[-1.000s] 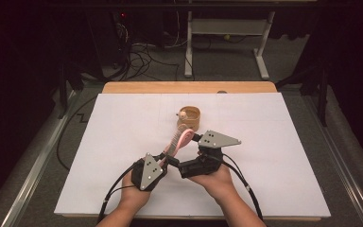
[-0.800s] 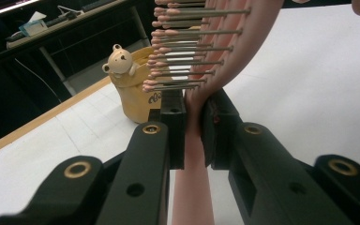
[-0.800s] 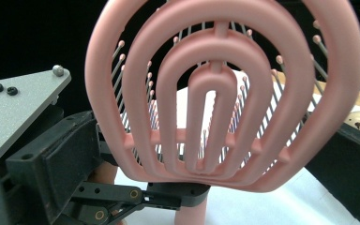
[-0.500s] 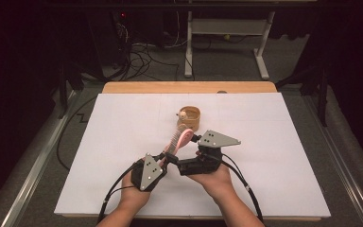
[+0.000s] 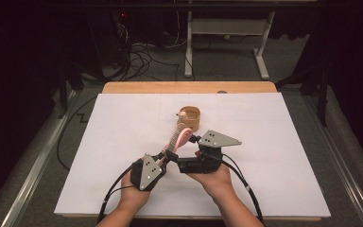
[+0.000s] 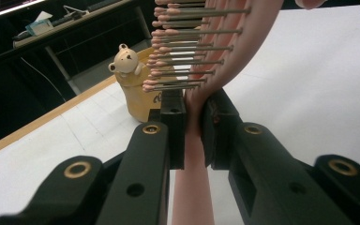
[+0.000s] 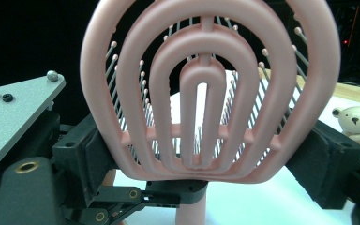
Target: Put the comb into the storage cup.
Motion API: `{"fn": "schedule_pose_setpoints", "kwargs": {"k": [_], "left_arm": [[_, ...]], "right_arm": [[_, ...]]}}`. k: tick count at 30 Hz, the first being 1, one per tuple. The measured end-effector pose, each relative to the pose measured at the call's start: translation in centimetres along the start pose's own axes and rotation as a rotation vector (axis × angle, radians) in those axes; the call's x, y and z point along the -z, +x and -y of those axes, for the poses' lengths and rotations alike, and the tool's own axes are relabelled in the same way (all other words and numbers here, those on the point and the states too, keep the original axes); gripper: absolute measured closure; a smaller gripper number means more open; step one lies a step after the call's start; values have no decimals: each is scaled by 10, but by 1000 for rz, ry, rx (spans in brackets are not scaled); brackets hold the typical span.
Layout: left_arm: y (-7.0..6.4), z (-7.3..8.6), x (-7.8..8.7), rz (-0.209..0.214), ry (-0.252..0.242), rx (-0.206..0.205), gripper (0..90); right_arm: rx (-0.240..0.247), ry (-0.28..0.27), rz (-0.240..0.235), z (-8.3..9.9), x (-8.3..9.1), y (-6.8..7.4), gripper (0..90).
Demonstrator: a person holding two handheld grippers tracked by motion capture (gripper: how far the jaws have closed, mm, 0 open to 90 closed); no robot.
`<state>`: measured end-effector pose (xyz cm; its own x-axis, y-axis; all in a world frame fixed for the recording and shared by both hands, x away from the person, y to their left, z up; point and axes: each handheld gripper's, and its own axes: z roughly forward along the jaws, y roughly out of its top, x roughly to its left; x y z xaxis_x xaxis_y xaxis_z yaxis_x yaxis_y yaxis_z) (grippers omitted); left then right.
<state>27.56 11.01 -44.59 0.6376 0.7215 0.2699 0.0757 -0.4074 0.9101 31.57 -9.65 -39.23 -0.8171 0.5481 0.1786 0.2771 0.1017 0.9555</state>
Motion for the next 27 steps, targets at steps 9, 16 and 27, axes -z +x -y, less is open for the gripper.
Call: {"fn": "schedule_pose_setpoints", "kwargs": {"k": [9, 16, 27], "left_arm": [[0, 0, 0, -2, 2, 3, 812], [0, 0, 0, 8, -1, 6, 810], [1, 0, -1, 32, 8, 20, 793]], "right_arm": [[-21, -1, 4, 1, 0, -1, 194], [-23, 2, 7, 0, 1, -1, 199], [-12, 18, 12, 0, 2, 0, 203]]}}
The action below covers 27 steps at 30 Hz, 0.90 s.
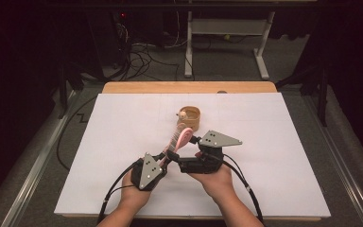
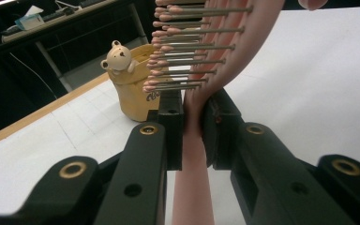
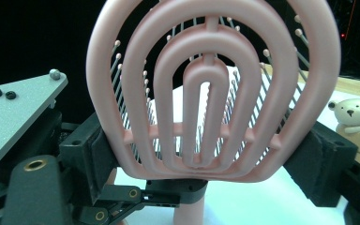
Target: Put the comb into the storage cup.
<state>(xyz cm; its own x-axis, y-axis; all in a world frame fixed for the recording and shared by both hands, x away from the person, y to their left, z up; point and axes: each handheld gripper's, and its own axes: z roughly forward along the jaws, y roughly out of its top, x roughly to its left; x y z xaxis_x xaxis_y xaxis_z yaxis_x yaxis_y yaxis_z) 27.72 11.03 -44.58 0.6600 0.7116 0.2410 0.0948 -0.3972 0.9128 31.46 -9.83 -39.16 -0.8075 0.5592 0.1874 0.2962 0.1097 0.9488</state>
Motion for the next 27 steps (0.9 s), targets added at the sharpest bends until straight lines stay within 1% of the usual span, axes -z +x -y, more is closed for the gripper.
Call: {"fn": "schedule_pose_setpoints", "kwargs": {"k": [4, 7, 10, 15, 18, 22, 24, 27], "left_arm": [[2, 0, 0, 10, 2, 13, 753], [4, 0, 0, 26, -1, 30, 700], [5, 0, 0, 39, -2, 35, 663], [5, 0, 0, 52, -1, 52, 593], [7, 0, 0, 62, 8, 57, 559], [9, -1, 0, 73, 7, 75, 485], [9, 0, 0, 83, 8, 79, 459], [10, 0, -1, 89, 8, 83, 393]], "right_arm": [[-1, 2, -1, 0, 0, 0, 203], [-2, 2, -2, 0, 0, 0, 203], [-2, 2, -7, 0, 1, 1, 203], [-3, 2, -2, -1, 2, 0, 203], [-6, -2, -1, -1, 2, 0, 204], [-8, -6, 1, -2, 3, -1, 204], [-5, -5, 3, -2, 3, -1, 204], [-6, -7, 4, -2, 4, -1, 204]]}}
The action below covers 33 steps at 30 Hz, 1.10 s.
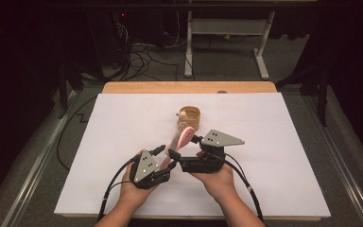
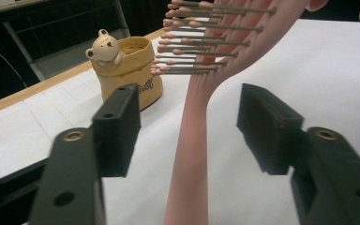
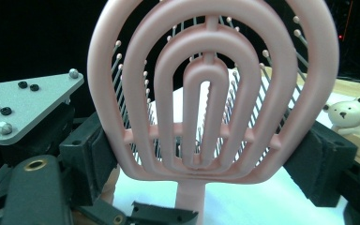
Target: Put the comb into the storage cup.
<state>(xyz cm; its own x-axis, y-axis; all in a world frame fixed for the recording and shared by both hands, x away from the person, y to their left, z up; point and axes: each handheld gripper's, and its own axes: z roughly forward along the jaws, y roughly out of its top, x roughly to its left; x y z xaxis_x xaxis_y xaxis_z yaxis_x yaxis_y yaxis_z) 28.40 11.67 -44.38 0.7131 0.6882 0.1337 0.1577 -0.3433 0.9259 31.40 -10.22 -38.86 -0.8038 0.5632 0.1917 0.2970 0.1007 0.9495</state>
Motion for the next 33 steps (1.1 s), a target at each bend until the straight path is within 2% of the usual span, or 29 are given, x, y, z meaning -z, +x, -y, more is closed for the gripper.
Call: {"fn": "schedule_pose_setpoints", "kwargs": {"k": [7, 16, 23, 27, 33], "left_arm": [[3, 1, -1, 43, -2, 23, 296], [11, 4, -1, 100, -27, 88, 164], [14, 4, 1, 97, -32, 84, 85], [21, 5, 5, 65, -43, 94, 23], [36, 11, 14, 31, -43, 95, 0]], "right_arm": [[4, 1, 11, -1, 2, -1, 204], [8, 0, 24, -3, 7, -4, 204], [11, 3, 30, -4, 9, -6, 204], [13, 3, 37, -5, 12, -8, 204], [12, -3, 44, -6, 13, -10, 204]]}}
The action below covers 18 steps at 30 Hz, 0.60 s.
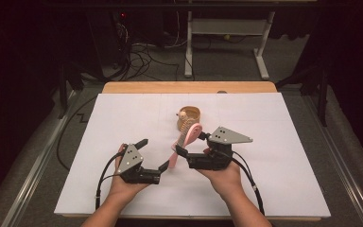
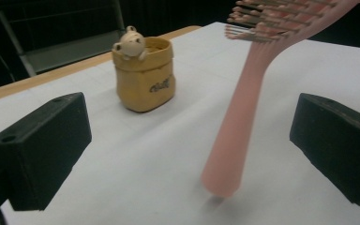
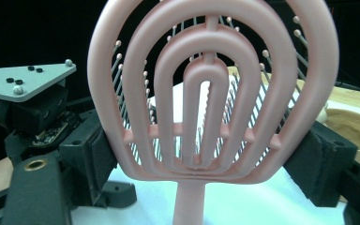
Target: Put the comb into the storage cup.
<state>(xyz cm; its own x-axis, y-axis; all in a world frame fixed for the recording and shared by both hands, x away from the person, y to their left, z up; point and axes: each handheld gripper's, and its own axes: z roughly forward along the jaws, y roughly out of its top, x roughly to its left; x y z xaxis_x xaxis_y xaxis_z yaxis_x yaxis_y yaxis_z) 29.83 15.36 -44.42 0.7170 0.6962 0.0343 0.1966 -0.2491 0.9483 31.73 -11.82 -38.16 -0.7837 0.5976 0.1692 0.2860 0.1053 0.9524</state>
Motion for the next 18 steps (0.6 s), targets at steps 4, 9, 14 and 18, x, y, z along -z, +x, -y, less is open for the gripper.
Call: {"fn": "schedule_pose_setpoints", "kwargs": {"k": [4, 9, 14, 18], "left_arm": [[8, 3, 7, -7, -5, 19, 0], [16, 7, 15, -21, 11, 23, 0], [22, 14, 21, -32, 16, 53, 0], [23, 19, 22, -33, 12, 45, 0]], "right_arm": [[3, 3, 7, -1, 1, -1, 204], [11, 2, 15, -1, 3, -2, 204], [17, 3, 22, -1, 5, -3, 204], [16, 0, 26, 0, 7, -5, 204]]}}
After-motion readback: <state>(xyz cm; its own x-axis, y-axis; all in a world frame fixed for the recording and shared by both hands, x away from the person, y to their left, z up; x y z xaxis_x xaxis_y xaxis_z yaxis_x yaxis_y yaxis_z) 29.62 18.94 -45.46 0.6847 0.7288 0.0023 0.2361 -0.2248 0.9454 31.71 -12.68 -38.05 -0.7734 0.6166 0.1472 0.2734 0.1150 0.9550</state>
